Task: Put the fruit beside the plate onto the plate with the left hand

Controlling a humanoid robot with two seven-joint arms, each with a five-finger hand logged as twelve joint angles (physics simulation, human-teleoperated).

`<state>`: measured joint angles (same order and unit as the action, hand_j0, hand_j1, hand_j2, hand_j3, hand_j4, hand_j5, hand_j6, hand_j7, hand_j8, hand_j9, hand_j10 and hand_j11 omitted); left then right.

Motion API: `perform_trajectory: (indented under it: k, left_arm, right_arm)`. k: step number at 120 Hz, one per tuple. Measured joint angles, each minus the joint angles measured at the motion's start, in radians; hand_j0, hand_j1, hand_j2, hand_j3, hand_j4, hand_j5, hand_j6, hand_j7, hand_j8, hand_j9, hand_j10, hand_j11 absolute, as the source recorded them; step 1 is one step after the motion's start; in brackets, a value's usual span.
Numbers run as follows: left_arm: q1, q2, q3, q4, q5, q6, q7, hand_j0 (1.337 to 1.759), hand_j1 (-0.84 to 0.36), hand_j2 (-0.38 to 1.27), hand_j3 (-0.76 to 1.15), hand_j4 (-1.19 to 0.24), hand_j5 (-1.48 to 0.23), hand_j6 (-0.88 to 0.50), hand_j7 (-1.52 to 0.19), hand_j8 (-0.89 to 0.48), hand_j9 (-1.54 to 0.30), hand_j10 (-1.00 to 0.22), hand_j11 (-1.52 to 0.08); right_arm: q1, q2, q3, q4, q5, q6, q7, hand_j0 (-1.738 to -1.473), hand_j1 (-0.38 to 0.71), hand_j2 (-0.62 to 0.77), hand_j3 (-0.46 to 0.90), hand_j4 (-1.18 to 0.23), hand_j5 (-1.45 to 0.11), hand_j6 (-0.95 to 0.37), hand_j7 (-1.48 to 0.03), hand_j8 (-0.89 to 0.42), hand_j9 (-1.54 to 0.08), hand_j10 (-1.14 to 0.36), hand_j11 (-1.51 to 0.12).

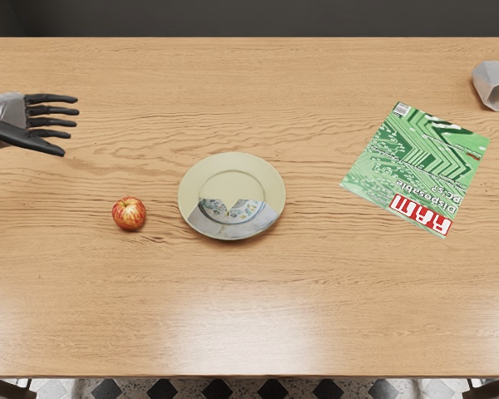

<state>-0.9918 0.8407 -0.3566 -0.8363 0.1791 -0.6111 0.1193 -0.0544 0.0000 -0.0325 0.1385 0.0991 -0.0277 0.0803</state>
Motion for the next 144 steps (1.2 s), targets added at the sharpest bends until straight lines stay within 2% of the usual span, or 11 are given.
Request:
perform_trajectory:
  k: [10, 18, 38, 45, 57, 72, 84, 95, 107, 132, 144]
  left_arm:
    - [-0.003, 0.000, 0.002, -0.002, 0.008, 0.000, 0.000, 1.658, 0.05, 0.05, 0.00, -0.25, -0.32, -0.25, -0.32, -0.25, -0.32, -0.25, -0.32]
    - [-0.037, -0.002, 0.002, -0.003, 0.043, 0.000, 0.000, 1.658, 0.05, 0.05, 0.00, -0.25, -0.32, -0.25, -0.32, -0.25, -0.32, -0.25, -0.32]
    - [-0.130, -0.002, 0.010, -0.018, 0.314, 0.000, 0.003, 1.658, 0.06, 0.05, 0.00, -0.25, -0.32, -0.25, -0.32, -0.25, -0.32, -0.25, -0.32]
    - [-0.217, -0.012, 0.051, -0.040, 0.371, 0.000, 0.027, 1.658, 0.05, 0.05, 0.00, -0.25, -0.32, -0.25, -0.32, -0.25, -0.32, -0.25, -0.32]
    - [-0.242, -0.015, 0.095, -0.080, 0.419, 0.000, 0.059, 1.658, 0.05, 0.05, 0.00, -0.25, -0.32, -0.25, -0.32, -0.25, -0.32, -0.25, -0.32]
    - [-0.286, -0.014, 0.157, -0.181, 0.441, 0.000, 0.103, 1.658, 0.05, 0.05, 0.00, -0.25, -0.32, -0.25, -0.32, -0.25, -0.32, -0.25, -0.32]
    - [-0.361, 0.020, 0.274, -0.279, 0.465, 0.000, 0.122, 1.658, 0.05, 0.05, 0.00, -0.25, -0.32, -0.25, -0.32, -0.25, -0.32, -0.25, -0.32]
    - [-0.526, 0.038, 0.476, -0.403, 0.477, 0.033, 0.129, 1.658, 0.05, 0.05, 0.00, -0.25, -0.32, -0.25, -0.32, -0.25, -0.32, -0.25, -0.32]
    - [-0.539, 0.037, 0.619, -0.511, 0.477, 0.113, 0.132, 1.658, 0.05, 0.05, 0.00, -0.25, -0.32, -0.25, -0.32, -0.25, -0.32, -0.25, -0.32]
    - [-0.739, 0.025, 0.869, -0.666, 0.475, 0.369, 0.134, 1.658, 0.05, 0.05, 0.00, -0.25, -0.32, -0.25, -0.32, -0.25, -0.32, -0.25, -0.32]
    - [-0.846, -0.023, 1.002, -0.723, 0.459, 0.463, 0.134, 1.658, 0.05, 0.05, 0.00, -0.25, -0.32, -0.25, -0.32, -0.25, -0.32, -0.25, -0.32]
  right_arm:
    - [-0.002, 0.000, 0.000, -0.001, 0.000, 0.000, 0.000, -1.658, -0.31, -0.01, 0.00, -0.03, -0.04, -0.03, -0.04, -0.03, -0.04, -0.03, -0.04]
    - [-0.002, 0.000, -0.001, 0.000, 0.000, 0.000, -0.003, -1.658, -0.31, -0.01, 0.00, -0.03, -0.04, -0.03, -0.04, -0.03, -0.04, -0.03, -0.04]
    - [-0.004, 0.000, -0.002, 0.003, -0.001, 0.000, -0.008, -1.658, -0.31, -0.01, 0.00, -0.03, -0.04, -0.03, -0.04, -0.03, -0.04, -0.03, -0.04]
    - [-0.004, 0.000, -0.003, 0.004, -0.001, 0.000, -0.008, -1.658, -0.31, -0.01, 0.00, -0.03, -0.04, -0.03, -0.04, -0.03, -0.04, -0.03, -0.04]
    - [-0.004, 0.000, -0.003, 0.004, -0.001, 0.000, -0.009, -1.658, -0.31, -0.01, 0.00, -0.03, -0.04, -0.03, -0.04, -0.03, -0.04, -0.03, -0.04]
    - [-0.004, 0.000, -0.003, 0.004, -0.001, 0.000, -0.009, -1.658, -0.31, -0.01, 0.00, -0.03, -0.04, -0.03, -0.04, -0.03, -0.04, -0.03, -0.04]
    - [-0.004, 0.000, -0.003, 0.004, -0.001, 0.000, -0.009, -1.658, -0.31, -0.01, 0.00, -0.03, -0.04, -0.03, -0.04, -0.03, -0.04, -0.03, -0.04]
    - [-0.004, 0.000, -0.003, 0.004, -0.001, 0.000, -0.009, -1.658, -0.31, -0.01, 0.00, -0.03, -0.04, -0.03, -0.04, -0.03, -0.04, -0.03, -0.04]
    - [-0.004, 0.000, -0.003, 0.004, -0.001, 0.000, -0.009, -1.658, -0.31, -0.01, 0.00, -0.03, -0.04, -0.03, -0.04, -0.03, -0.04, -0.03, -0.04]
    - [-0.004, 0.000, -0.003, 0.004, -0.001, 0.000, -0.009, -1.658, -0.31, -0.01, 0.00, -0.03, -0.04, -0.03, -0.04, -0.03, -0.04, -0.03, -0.04]
    - [-0.004, 0.000, -0.003, 0.004, -0.001, 0.001, -0.009, -1.658, -0.31, -0.01, 0.00, -0.03, -0.04, -0.03, -0.04, -0.03, -0.04, -0.03, -0.04]
